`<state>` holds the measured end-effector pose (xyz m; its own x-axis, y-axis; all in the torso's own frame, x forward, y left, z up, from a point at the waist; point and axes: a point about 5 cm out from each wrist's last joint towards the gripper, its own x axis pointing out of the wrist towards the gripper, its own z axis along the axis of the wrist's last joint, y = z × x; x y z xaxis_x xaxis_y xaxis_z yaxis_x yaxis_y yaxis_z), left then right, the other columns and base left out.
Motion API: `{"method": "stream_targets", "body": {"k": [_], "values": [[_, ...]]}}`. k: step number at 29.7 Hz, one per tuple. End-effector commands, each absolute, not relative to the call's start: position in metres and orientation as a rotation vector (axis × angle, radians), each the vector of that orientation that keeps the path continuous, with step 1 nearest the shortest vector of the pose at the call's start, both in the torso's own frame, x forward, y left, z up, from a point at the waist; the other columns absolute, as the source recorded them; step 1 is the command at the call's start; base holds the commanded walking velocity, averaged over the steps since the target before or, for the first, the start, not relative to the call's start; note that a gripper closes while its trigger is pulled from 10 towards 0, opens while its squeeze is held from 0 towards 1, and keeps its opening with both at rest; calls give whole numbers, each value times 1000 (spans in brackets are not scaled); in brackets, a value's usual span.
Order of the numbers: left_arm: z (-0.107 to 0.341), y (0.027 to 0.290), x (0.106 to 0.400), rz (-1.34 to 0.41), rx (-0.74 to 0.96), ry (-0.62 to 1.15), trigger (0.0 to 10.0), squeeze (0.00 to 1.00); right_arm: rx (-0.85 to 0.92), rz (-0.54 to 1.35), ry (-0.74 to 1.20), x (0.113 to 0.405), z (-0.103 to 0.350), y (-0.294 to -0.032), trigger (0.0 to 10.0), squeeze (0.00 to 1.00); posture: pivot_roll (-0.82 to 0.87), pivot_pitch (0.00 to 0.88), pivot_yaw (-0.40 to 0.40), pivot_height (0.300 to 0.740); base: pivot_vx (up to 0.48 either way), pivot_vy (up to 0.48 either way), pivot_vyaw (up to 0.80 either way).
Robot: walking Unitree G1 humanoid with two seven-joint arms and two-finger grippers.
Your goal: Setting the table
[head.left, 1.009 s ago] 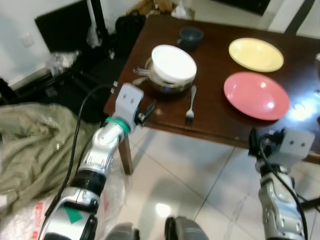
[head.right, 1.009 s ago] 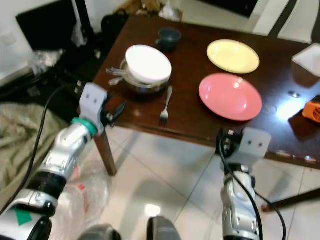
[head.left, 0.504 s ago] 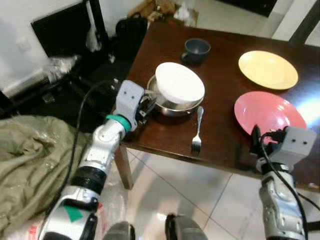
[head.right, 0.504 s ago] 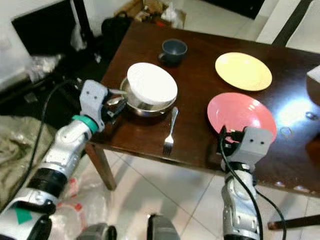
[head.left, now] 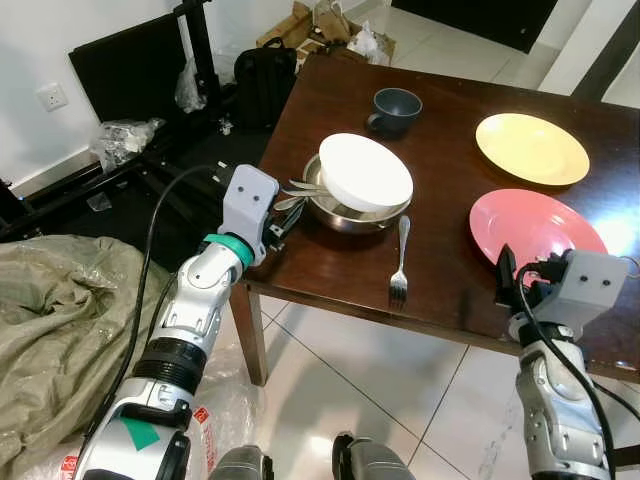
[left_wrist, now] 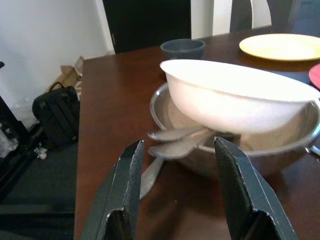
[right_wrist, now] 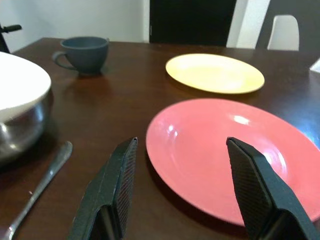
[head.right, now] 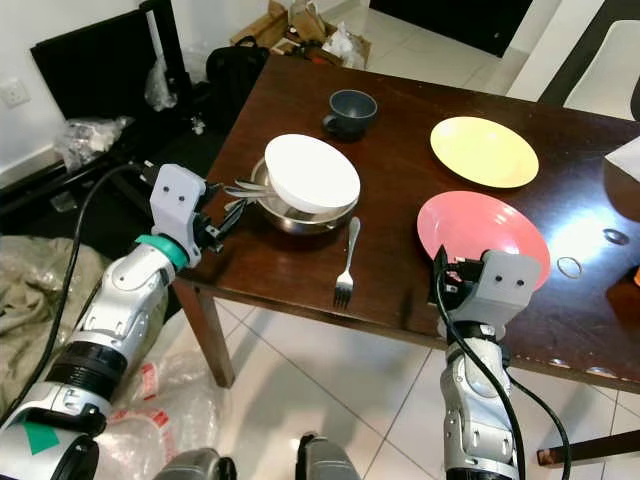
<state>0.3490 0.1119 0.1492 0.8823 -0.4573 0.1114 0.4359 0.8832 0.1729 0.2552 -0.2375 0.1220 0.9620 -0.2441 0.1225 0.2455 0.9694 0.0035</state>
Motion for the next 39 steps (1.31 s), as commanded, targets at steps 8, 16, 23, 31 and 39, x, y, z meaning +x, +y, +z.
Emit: {"method": "stream_targets", "body": {"k": [8, 16, 23, 31, 39], "values": [[189, 128, 354, -516, 226, -254, 10000, 0, -11, -80, -188, 260, 152, -220, 10000, 0, 45, 33, 22, 740, 0, 0, 0], [222, 146, 358, -557, 316, -319, 10000, 0, 113, 95, -231, 274, 176, -196, 10000, 0, 66, 44, 26, 740, 0, 0, 0], [247, 142, 359, -569, 341, -388, 10000, 0, 291, 223, -190, 301, 181, -171, 10000, 0, 97, 49, 17, 740, 0, 0, 0], [240, 129, 349, -615, 319, -378, 10000, 0, -153, 445, -109, 308, 171, -164, 10000, 1000, 109, 67, 16, 740, 0, 0, 0], [241, 112, 337, -666, 286, -387, 10000, 0, -457, 589, -35, 337, 176, -179, 10000, 0, 152, 122, -11, 740, 0, 0, 0]]}}
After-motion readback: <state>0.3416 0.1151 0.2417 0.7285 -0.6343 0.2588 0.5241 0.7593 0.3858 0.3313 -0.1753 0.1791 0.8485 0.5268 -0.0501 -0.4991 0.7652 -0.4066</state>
